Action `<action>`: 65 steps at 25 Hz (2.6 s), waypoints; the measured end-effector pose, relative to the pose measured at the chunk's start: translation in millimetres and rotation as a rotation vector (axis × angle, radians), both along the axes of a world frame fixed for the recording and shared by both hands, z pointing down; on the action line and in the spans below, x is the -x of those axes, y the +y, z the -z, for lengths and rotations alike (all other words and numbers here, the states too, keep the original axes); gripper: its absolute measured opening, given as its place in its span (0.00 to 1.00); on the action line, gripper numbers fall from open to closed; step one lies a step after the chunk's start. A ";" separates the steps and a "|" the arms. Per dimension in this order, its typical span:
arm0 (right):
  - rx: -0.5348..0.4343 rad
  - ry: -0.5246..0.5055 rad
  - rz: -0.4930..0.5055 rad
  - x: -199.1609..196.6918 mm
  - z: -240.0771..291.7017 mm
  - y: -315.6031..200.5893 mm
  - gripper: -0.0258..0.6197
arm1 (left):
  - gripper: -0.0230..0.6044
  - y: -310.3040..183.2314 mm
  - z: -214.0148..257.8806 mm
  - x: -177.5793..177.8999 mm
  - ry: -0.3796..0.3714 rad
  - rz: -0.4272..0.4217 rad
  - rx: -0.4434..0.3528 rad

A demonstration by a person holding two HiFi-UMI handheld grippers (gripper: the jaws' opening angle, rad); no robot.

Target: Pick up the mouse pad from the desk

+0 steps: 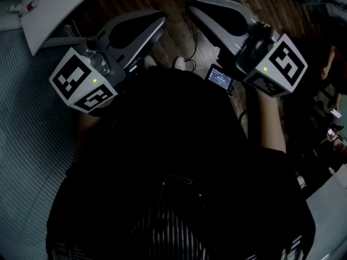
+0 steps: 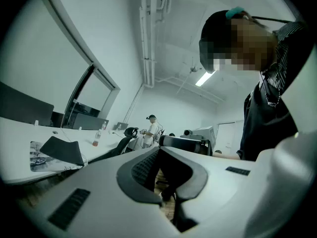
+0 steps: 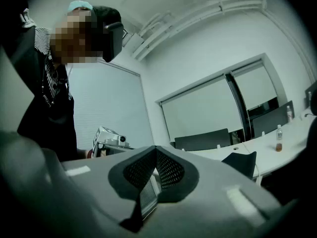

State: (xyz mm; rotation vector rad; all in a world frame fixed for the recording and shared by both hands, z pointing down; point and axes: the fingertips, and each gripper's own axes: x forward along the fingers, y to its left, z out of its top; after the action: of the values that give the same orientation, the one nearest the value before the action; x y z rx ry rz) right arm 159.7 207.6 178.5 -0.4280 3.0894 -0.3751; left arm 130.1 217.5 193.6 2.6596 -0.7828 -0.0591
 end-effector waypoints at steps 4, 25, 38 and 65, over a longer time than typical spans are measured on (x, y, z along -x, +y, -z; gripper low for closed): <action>-0.002 -0.009 0.015 0.3 0.9 1.1 0.04 | 0.05 0.7 -0.1 -2.1 -0.008 -0.005 -0.002; 0.037 -0.120 0.040 -9.2 1.1 0.6 0.05 | 0.05 2.9 8.8 -8.6 -0.071 0.006 0.014; 0.061 -0.145 -0.105 -23.1 -22.0 23.8 0.05 | 0.05 29.4 -13.6 -13.6 -0.065 -0.140 0.026; 0.033 0.011 -0.398 60.0 -20.5 -56.6 0.05 | 0.05 -63.3 -16.9 72.5 0.053 -0.399 -0.038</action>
State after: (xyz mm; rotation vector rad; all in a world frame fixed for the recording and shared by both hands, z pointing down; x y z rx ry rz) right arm 99.7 151.0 199.0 -1.0216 2.9074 -0.4119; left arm 57.6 154.2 210.5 2.7841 -0.2267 -0.0401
